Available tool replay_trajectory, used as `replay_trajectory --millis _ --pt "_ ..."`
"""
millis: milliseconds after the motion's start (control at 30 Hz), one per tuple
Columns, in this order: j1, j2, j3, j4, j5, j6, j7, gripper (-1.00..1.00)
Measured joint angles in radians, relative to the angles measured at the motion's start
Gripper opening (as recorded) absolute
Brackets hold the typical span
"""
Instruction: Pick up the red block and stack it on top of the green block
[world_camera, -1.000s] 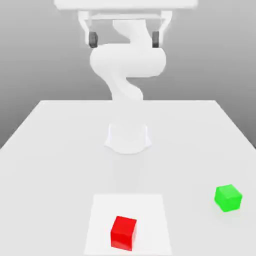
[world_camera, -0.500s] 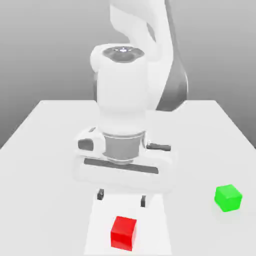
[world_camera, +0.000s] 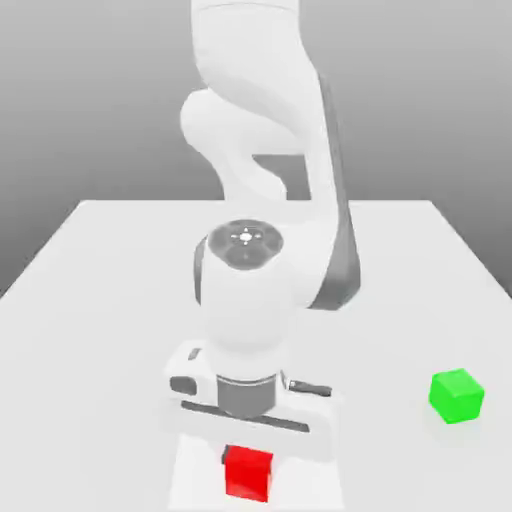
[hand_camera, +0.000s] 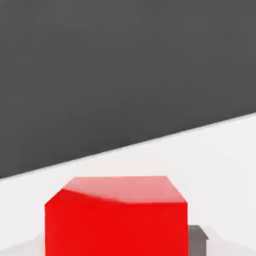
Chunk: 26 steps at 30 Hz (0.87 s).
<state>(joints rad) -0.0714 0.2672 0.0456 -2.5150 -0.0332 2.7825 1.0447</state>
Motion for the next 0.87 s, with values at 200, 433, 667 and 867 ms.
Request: replay_trajectory --millis 200,433,667,867 --pt "0.106 -0.140 0.106 -0.042 0.016 -0.097 0.055 -1.00" --pt "0.440 -0.238 0.294 -0.098 0.020 -0.139 0.203 -1.00" --pt "0.481 -0.070 0.227 -0.095 -0.125 0.015 0.326 1.00" --pt "0.484 -0.066 0.224 -0.094 -0.129 0.017 0.329 1.00"
